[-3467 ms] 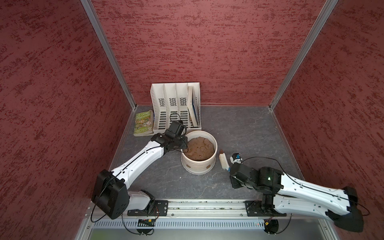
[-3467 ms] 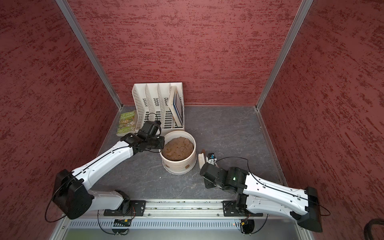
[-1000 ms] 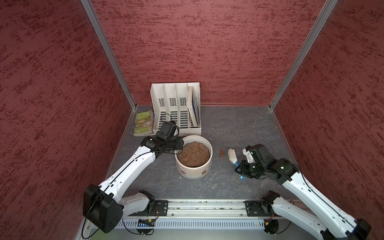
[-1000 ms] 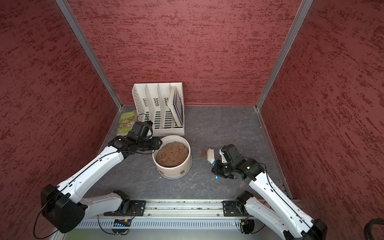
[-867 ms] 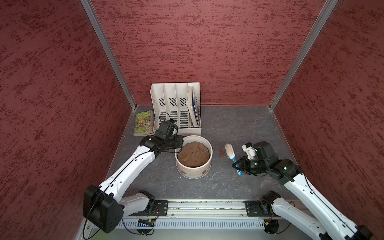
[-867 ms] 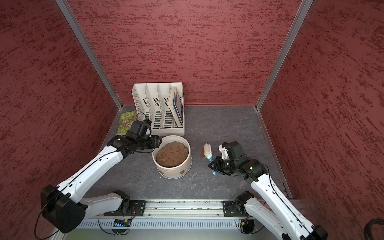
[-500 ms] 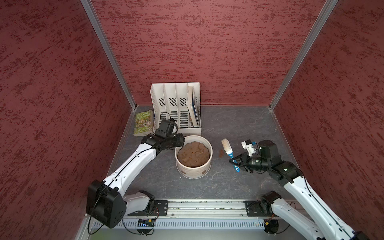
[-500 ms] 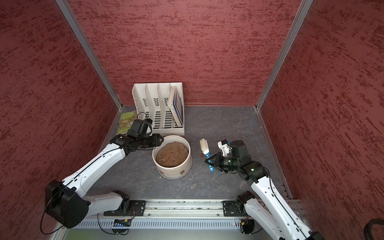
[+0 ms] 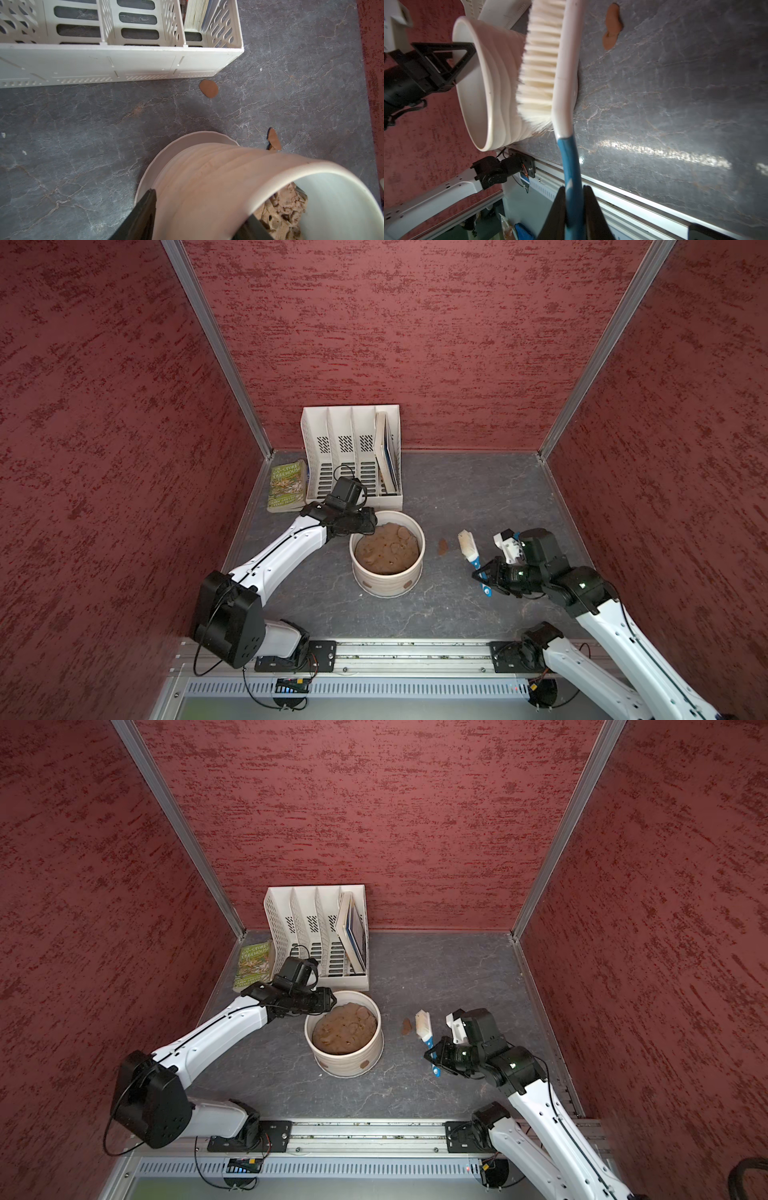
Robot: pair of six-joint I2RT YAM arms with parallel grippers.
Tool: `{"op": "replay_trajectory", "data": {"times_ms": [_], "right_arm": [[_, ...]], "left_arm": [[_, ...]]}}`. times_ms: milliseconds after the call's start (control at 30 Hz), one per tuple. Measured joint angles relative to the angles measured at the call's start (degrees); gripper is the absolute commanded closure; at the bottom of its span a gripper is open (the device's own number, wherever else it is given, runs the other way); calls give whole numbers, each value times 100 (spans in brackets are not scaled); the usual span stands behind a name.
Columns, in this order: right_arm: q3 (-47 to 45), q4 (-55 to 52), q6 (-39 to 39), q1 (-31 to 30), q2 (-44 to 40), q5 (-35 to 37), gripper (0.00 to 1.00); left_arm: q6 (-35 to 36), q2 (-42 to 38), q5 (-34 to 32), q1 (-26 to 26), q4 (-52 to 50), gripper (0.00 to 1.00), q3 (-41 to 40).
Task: Scrub the dried mud off the ceramic pot
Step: Rotate the pot at the center of the board.
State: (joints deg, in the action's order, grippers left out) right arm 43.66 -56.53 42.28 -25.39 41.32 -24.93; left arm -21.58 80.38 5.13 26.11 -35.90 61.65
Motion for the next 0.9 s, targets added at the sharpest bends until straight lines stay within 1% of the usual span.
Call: {"op": "replay_trajectory", "data": {"times_ms": [67, 133, 200, 367, 400, 433, 533, 700, 833, 900], "right_arm": [[2, -160, -52, -136, 42, 243, 100], [37, -313, -79, -299, 118, 514, 100], [118, -433, -94, -470, 221, 780, 100], [258, -507, -85, -927, 378, 1349, 100], [258, -503, -74, -1010, 402, 1427, 100], [258, -505, -66, -1128, 439, 1532, 100], [258, -498, -11, -1447, 564, 1781, 100], [264, -428, 136, -2024, 890, 2170, 100], [321, -345, 238, -2385, 1141, 2422, 100], [400, -313, 278, -2564, 1290, 2542, 100]], "left_arm": [[44, 42, -101, 63, -7, 49, 37], [125, 42, -157, 81, -28, 53, 39], [256, 42, -177, 87, -81, 61, 42], [616, 17, -332, 210, -313, 86, 61], [470, 0, -450, 249, -343, 88, 63], [334, 0, -706, 271, -409, 91, 70], [-2, -17, -852, 179, -382, 93, 48], [-203, -321, -1128, 192, -549, 94, -160], [-396, -654, -1296, 267, -828, 98, -352], [-474, -765, -1349, 313, -992, 98, -396]]}}
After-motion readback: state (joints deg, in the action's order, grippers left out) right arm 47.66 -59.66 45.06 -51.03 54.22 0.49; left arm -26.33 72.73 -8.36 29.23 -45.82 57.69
